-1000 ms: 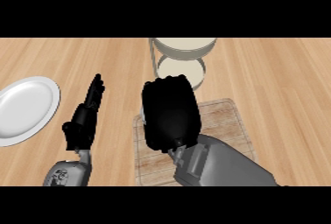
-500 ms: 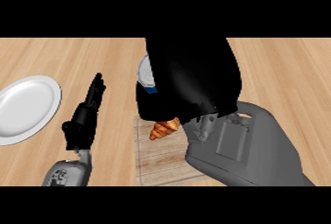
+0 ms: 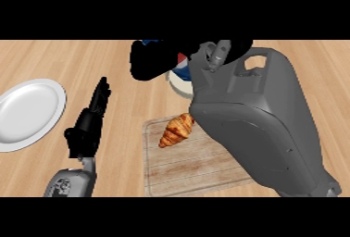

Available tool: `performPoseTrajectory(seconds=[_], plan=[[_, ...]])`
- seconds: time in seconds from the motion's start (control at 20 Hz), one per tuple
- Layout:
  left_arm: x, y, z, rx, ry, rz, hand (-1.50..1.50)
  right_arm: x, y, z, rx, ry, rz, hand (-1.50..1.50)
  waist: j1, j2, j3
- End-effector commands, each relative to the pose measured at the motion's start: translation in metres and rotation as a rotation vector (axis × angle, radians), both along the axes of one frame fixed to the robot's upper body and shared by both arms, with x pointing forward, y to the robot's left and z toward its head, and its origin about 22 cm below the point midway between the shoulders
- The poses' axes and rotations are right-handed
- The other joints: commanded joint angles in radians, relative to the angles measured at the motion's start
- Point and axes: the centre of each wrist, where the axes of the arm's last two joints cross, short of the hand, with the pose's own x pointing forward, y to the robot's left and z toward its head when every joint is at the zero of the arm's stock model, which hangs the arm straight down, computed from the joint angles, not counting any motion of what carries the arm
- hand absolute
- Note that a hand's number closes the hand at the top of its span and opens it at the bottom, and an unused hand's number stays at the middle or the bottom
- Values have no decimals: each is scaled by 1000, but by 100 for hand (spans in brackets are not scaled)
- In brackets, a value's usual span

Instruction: Pick the can from the cutting board and place it in the tiered basket

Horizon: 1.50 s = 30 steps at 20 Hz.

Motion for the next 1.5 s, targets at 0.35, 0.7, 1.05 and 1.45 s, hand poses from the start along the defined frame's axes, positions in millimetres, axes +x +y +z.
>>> performPoseTrajectory(seconds=[0.35, 0.7, 1.05, 1.45], plan=[[-6, -16, 8, -2, -11, 4, 0, 70, -8, -10, -36, -57, -126, 150, 5, 4, 0], [-3, -1, 11, 14, -12, -25, 0, 107, -14, -37, -119, -41, -149, 150, 15, 7, 0], [-6, -17, 3, -11, -14, -22, 0, 127, -36, -59, 205, 107, -221, -150, 12, 7, 1], [-1, 3, 5, 2, -11, 0, 0, 129, -69, -35, 565, -7, -227, -150, 1, 3, 1]])
